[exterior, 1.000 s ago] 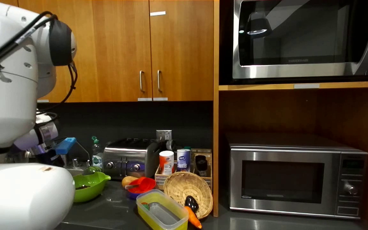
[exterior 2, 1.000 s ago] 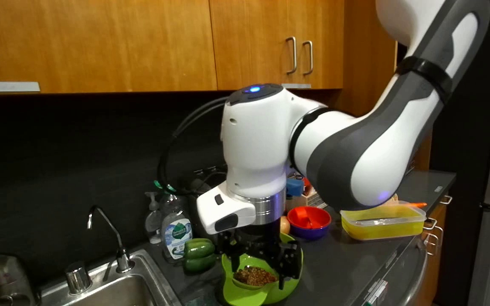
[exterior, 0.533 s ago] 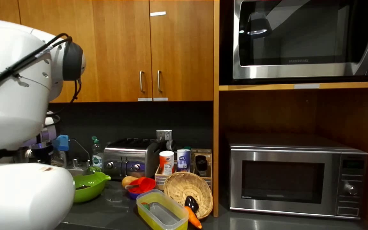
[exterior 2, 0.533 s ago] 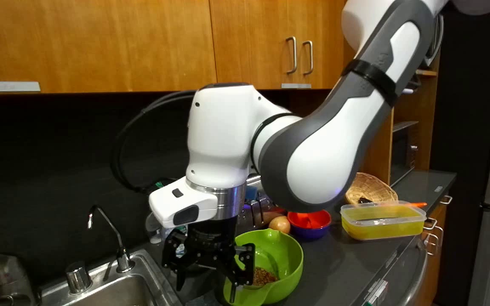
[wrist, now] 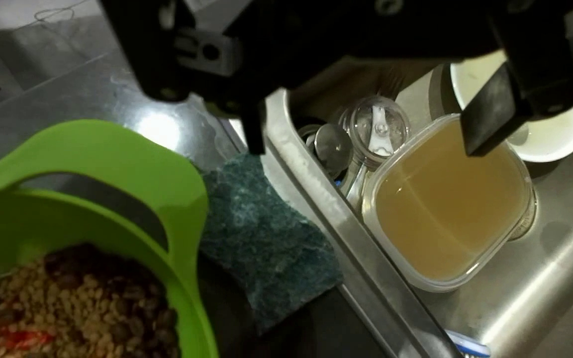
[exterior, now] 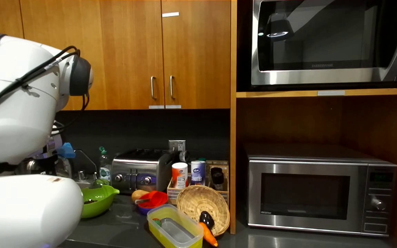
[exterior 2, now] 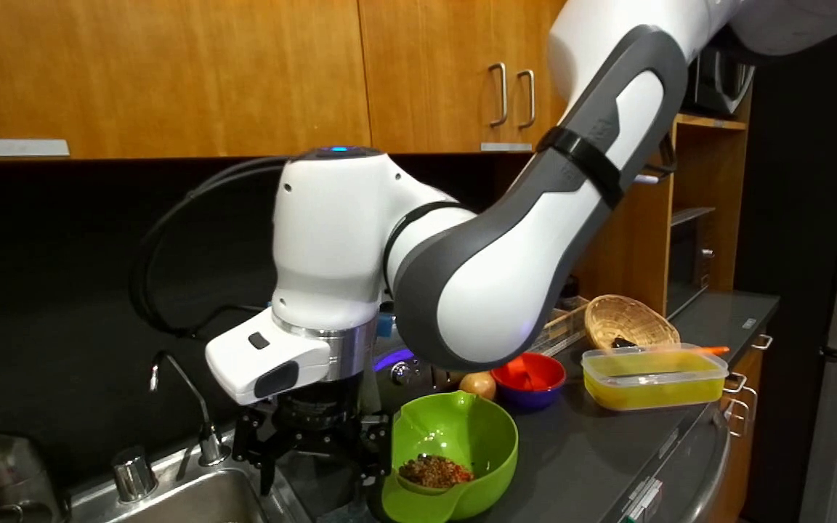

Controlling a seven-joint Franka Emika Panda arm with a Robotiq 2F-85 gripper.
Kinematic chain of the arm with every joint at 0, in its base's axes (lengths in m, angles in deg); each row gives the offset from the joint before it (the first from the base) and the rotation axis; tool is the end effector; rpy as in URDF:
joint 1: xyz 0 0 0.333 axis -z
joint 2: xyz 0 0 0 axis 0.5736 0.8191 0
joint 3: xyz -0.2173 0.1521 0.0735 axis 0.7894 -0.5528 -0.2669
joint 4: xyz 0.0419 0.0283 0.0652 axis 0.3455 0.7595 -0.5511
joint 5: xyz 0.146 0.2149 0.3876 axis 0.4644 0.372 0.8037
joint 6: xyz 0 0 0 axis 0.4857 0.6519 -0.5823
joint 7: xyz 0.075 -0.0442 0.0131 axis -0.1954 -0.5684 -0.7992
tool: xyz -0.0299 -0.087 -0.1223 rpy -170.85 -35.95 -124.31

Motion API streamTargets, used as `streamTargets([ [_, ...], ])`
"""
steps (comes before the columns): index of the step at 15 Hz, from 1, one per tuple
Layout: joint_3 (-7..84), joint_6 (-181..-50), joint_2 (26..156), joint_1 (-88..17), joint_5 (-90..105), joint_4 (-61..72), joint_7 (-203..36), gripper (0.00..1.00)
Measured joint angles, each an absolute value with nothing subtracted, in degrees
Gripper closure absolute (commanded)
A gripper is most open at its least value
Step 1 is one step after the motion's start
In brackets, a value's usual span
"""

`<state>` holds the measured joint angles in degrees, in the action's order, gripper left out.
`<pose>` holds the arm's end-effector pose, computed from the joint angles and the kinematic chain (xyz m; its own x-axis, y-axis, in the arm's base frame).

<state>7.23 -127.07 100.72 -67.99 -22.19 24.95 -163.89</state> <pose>0.3339 0.5969 0.1531 -0.9114 0.3852 -0.1448 0.3481 0.9093 0.2281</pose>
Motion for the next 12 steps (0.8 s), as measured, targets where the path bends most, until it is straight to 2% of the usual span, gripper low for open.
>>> streamTargets([
  [12,13.12,-112.2,102.07,-83.07,-50.09,15.85,-162.59,0.0],
])
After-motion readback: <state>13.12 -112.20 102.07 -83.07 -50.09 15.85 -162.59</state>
